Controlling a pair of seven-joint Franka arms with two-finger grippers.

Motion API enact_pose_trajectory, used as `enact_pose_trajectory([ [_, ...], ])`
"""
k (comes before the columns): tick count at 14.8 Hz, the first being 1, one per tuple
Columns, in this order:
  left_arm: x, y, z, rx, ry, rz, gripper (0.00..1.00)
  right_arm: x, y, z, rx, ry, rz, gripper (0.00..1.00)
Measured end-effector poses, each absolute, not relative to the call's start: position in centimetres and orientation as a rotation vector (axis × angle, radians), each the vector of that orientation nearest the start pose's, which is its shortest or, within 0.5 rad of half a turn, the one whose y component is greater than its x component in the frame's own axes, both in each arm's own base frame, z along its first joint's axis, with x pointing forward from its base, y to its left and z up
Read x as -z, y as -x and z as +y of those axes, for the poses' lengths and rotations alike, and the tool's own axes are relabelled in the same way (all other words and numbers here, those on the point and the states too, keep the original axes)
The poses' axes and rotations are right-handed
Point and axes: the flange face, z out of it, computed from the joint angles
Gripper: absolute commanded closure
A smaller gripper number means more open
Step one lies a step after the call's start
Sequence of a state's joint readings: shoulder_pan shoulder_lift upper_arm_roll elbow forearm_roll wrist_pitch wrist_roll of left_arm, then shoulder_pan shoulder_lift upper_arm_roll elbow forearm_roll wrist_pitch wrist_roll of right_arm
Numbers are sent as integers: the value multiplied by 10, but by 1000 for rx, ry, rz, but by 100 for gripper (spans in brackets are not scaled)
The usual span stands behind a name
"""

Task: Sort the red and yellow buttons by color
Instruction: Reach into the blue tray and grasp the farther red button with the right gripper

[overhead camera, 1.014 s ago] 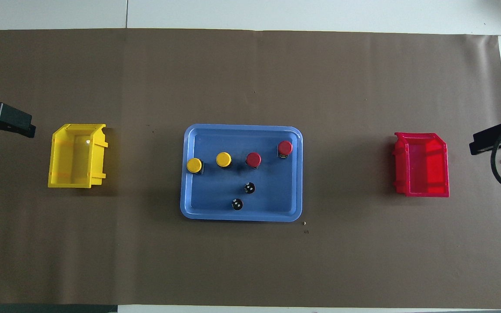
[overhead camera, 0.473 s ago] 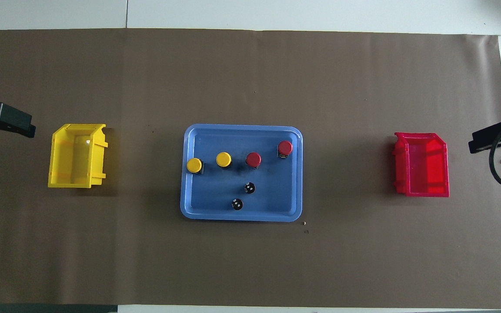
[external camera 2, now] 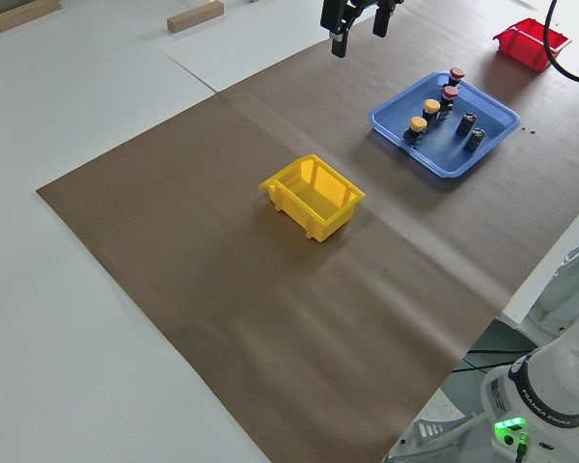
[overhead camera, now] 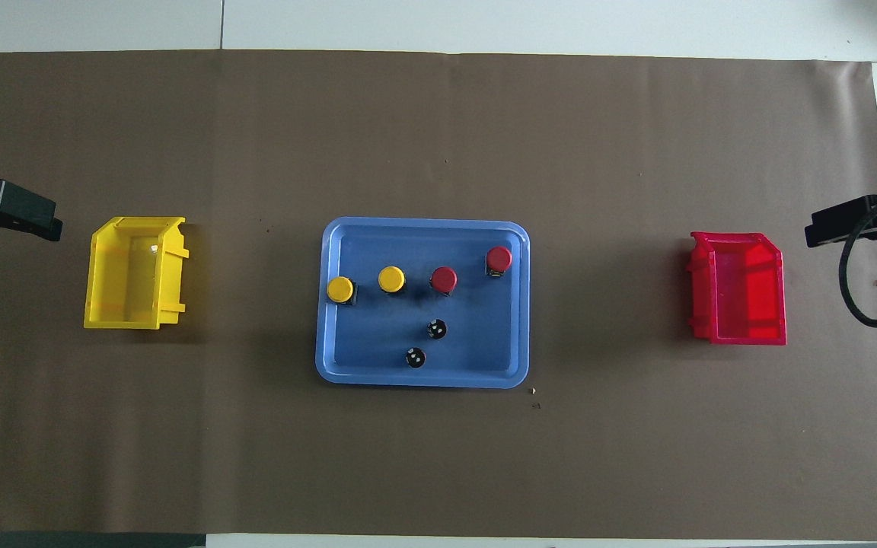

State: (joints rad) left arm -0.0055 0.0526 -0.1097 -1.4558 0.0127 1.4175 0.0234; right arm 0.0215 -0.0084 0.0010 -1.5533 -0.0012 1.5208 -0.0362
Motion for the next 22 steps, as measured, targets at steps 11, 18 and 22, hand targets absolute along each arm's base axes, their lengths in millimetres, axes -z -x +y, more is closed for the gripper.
enact_pose_trajectory([
  [11,-636,-552,-60,-141,3120,214,0,-458,-588,329,58,3108,7,0],
  [18,-636,-552,-60,-141,3120,214,0,-391,-553,300,38,3125,25,5],
  [22,-636,-552,-60,-141,3120,214,0,-372,-542,295,56,3119,24,14],
])
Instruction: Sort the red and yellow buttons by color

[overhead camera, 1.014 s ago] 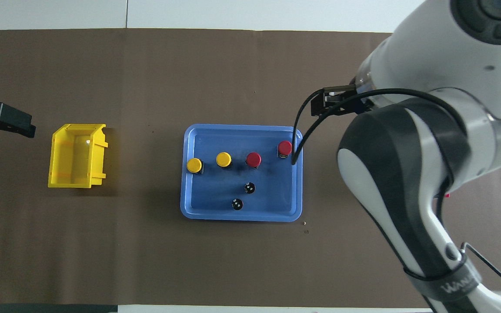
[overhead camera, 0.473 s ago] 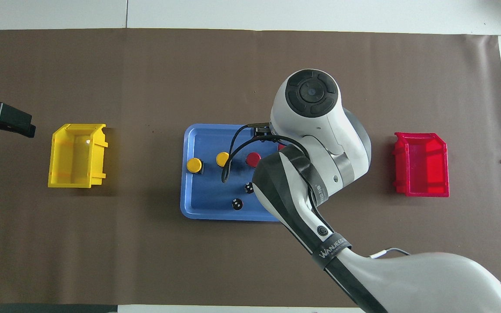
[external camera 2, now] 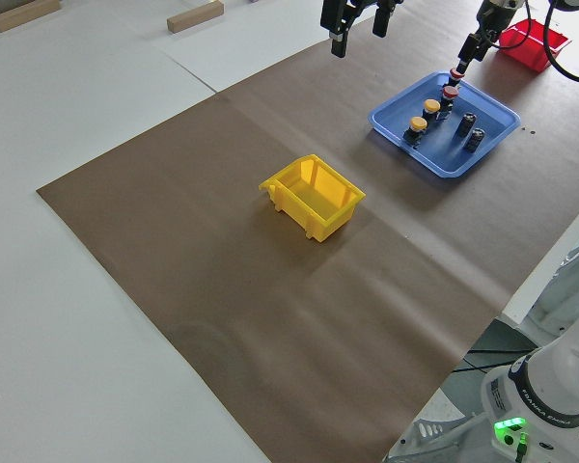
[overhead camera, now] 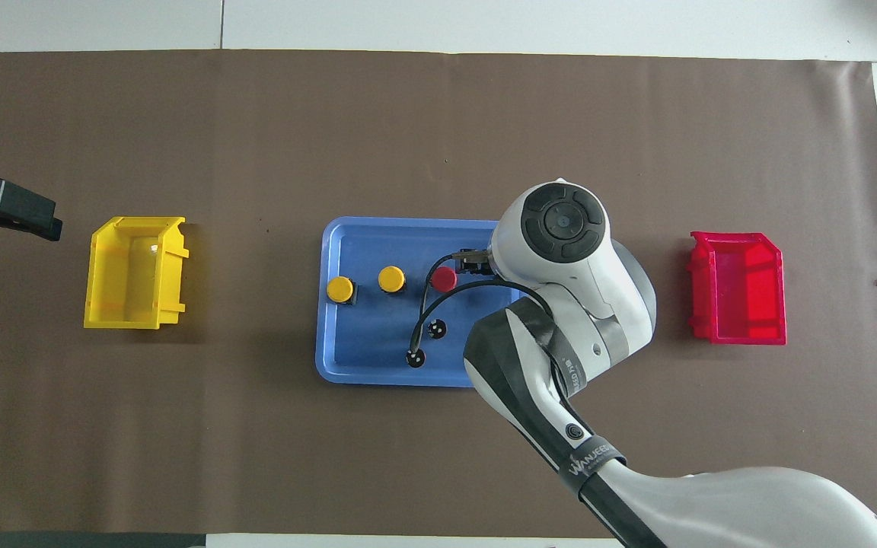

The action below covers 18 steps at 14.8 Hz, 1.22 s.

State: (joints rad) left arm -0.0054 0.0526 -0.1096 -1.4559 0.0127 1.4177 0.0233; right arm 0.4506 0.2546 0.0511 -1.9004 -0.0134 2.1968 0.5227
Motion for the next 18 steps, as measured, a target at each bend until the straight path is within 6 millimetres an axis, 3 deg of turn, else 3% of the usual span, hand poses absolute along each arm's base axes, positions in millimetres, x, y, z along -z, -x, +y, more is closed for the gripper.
enact_pose_trajectory([
  [4,-635,-552,-60,-141,3122,146,0,-363,-548,283,102,3102,57,18],
  [8,-634,-552,-60,-143,3122,71,0,-345,-547,290,105,3098,40,19],
  [10,-634,-552,-60,-143,3122,61,0,-339,-548,293,119,3099,23,30],
  [16,-634,-552,-61,-142,3122,61,0,-343,-553,295,145,3094,17,80],
  [18,-634,-552,-63,-142,3122,66,0,-353,-558,297,153,3093,20,84],
])
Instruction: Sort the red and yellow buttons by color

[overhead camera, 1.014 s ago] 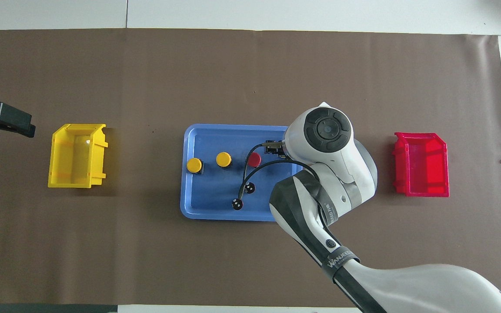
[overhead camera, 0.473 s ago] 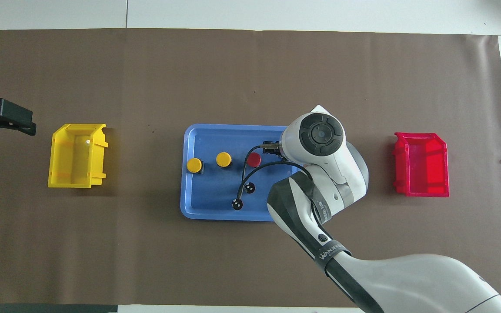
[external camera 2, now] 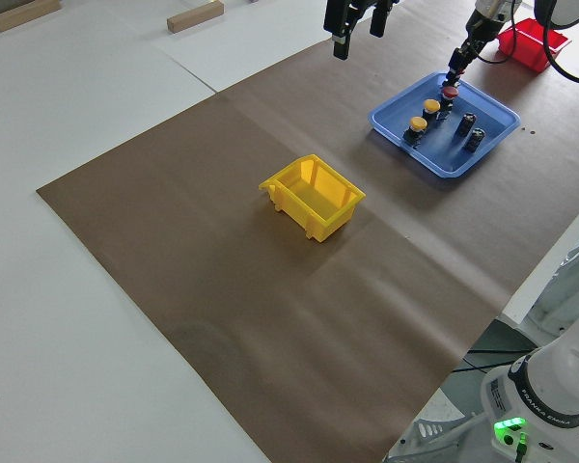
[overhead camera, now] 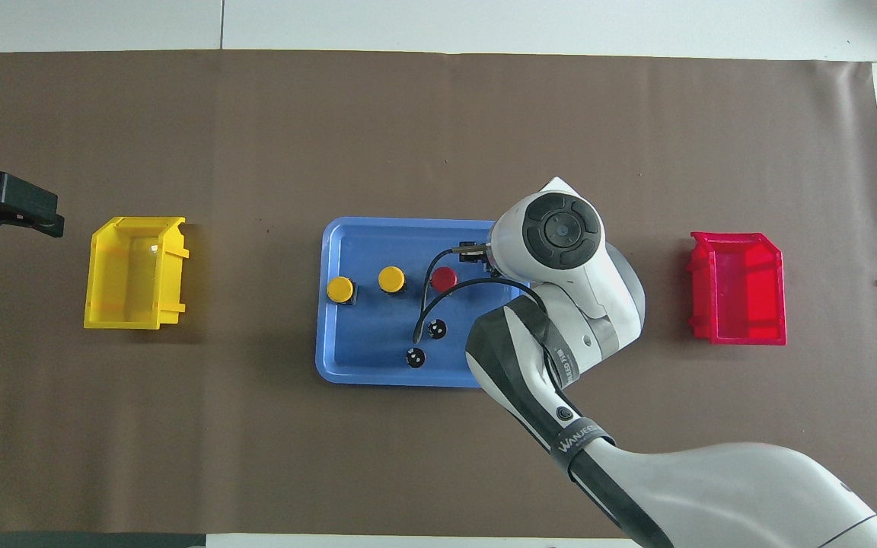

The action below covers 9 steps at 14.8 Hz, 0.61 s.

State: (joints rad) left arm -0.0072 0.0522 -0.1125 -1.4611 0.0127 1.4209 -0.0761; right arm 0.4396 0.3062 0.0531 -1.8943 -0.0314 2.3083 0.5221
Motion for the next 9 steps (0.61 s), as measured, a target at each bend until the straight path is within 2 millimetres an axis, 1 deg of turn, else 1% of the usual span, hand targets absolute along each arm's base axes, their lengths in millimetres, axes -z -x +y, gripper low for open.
enact_pose_trajectory([
  [2,-634,-552,-65,-139,3122,71,0,-367,-564,295,121,3109,29,84],
  [3,-632,-553,-67,-115,3124,73,0,-376,-569,293,97,3122,37,84],
  [4,-626,-556,-71,-48,3129,77,0,-388,-574,286,84,3132,44,84],
  [5,-612,-556,-84,33,3133,78,0,-402,-580,272,82,3140,34,84],
  [6,-591,-550,-108,85,3137,61,0,-419,-584,247,69,3151,2,84],
  [7,-564,-539,-139,94,3139,31,0,-439,-585,214,45,3162,-40,84],
  [8,-539,-525,-170,83,3140,13,0,-457,-581,176,19,3171,-81,84],
  [9,-517,-511,-198,68,3139,10,1,-471,-572,137,1,3176,-115,84],
])
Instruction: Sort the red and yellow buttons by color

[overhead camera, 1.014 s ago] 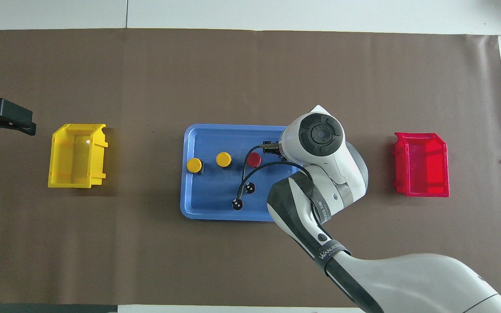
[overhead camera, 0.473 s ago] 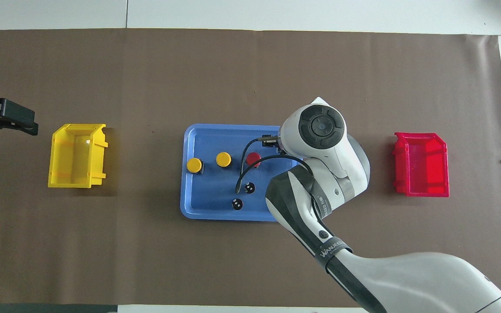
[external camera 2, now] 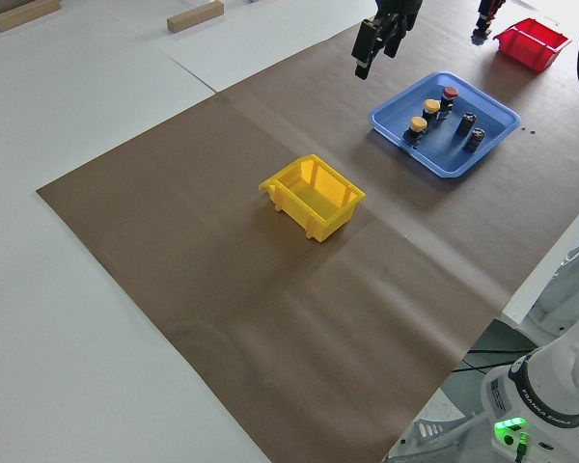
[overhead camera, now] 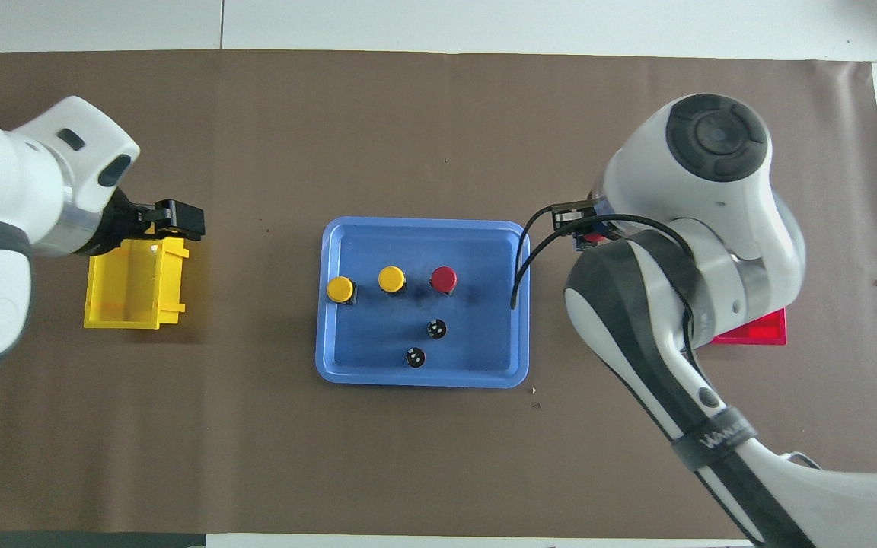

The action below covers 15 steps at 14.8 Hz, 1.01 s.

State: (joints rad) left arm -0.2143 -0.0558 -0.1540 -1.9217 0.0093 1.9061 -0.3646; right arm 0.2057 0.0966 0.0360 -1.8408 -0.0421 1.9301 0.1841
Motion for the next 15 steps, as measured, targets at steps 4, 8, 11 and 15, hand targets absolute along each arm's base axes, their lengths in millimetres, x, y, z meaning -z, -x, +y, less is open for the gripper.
enact_pose_trajectory([
  [4,-463,-482,-256,22,3133,76,3,-470,-525,14,-68,3174,-217,82],
  [8,-408,-472,-299,64,3165,51,3,-435,-503,-38,-92,3163,-233,82],
  [11,-376,-471,-321,68,3182,45,6,-411,-490,-39,-28,3166,-264,83],
  [15,-366,-473,-322,55,3181,35,20,-388,-482,-50,40,3170,-278,83],
])
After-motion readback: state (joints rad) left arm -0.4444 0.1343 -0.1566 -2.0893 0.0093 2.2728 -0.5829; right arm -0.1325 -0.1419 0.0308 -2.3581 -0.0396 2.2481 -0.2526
